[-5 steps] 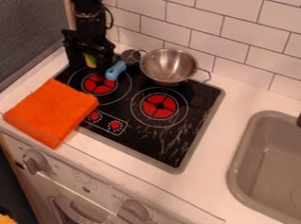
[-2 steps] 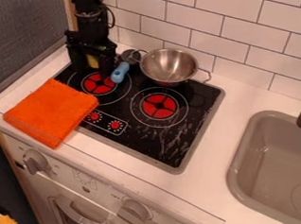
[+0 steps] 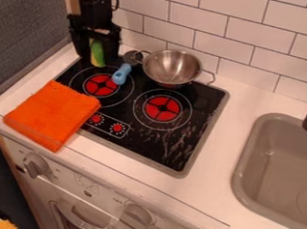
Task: Moved the corn to the bottom of right burner
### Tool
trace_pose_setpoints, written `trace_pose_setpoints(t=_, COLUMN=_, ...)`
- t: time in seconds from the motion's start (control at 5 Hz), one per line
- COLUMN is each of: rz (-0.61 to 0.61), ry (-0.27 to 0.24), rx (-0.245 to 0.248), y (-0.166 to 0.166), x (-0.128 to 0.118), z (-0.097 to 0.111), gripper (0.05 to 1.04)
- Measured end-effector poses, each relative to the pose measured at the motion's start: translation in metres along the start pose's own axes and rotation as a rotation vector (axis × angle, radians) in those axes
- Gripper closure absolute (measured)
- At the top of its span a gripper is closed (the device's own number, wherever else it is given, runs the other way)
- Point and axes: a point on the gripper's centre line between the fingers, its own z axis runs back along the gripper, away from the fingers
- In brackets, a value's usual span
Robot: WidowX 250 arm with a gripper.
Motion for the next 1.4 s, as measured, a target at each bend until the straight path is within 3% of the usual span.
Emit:
trace_pose_setpoints(t=0.2, rz=0.004, ry=-0.030, rx=0.020, y=0.004, x=0.010, z=0.012, gripper=0.082)
trace_pose_setpoints(t=0.6, rz=0.016, ry=0.017, rx=0.039, y=0.009, x=0.015, z=-0.011, gripper=0.117)
trace_pose_setpoints(t=0.8, rz=0.007, ry=0.026, rx=0.047, y=0.009, x=0.023, z=-0.017, gripper=0.331)
trace_pose_setpoints(t=1.0, rz=0.006, ry=0.029, rx=0.023, y=0.005, x=0.021, z=-0.019, gripper=0.392)
trace_pose_setpoints(t=1.2, rz=-0.016, ry=0.027, rx=0.001, y=-0.001, x=0.011, z=-0.015, gripper=0.392)
trace_pose_setpoints(t=1.4, rz=-0.048, ry=-0.100, rx=0.010, y=-0.007, x=-0.001, z=0.038, gripper=0.393)
